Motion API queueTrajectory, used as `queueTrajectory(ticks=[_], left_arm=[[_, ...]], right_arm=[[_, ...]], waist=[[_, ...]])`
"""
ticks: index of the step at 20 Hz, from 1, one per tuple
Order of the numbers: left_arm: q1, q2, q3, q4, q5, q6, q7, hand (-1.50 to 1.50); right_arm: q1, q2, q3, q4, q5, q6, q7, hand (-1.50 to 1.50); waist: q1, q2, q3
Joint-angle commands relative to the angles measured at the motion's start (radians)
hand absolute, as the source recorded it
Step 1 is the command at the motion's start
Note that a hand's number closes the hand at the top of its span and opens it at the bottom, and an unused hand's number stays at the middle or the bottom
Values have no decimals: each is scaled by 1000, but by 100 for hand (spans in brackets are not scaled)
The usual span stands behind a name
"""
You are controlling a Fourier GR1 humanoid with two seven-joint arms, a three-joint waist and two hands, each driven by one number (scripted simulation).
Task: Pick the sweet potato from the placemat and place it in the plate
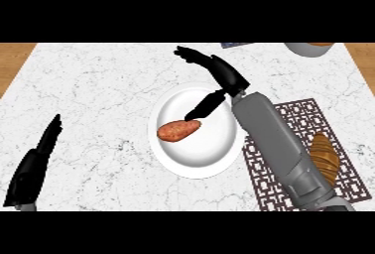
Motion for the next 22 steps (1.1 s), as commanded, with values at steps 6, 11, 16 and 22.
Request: queueTrajectory(ticks=[6, 11, 16, 22], left_arm=[[9, 26, 15, 11, 11, -37, -38, 0], [-41, 4, 1, 11, -8, -14, 6, 0], [-69, -4, -3, 45, -22, 0, -28, 0], [-72, -12, -28, 12, -16, -26, -3, 0]], right_arm=[[-75, -203, -258, 219, -205, 243, -143, -150], [-114, -285, -300, 369, -193, 302, -324, -150], [-154, -406, -289, 449, -144, 375, -407, -150], [-170, -457, -287, 510, -125, 406, -442, -150]], waist=[[16, 9, 1], [35, 18, 2], [55, 31, 2], [67, 33, 3]])
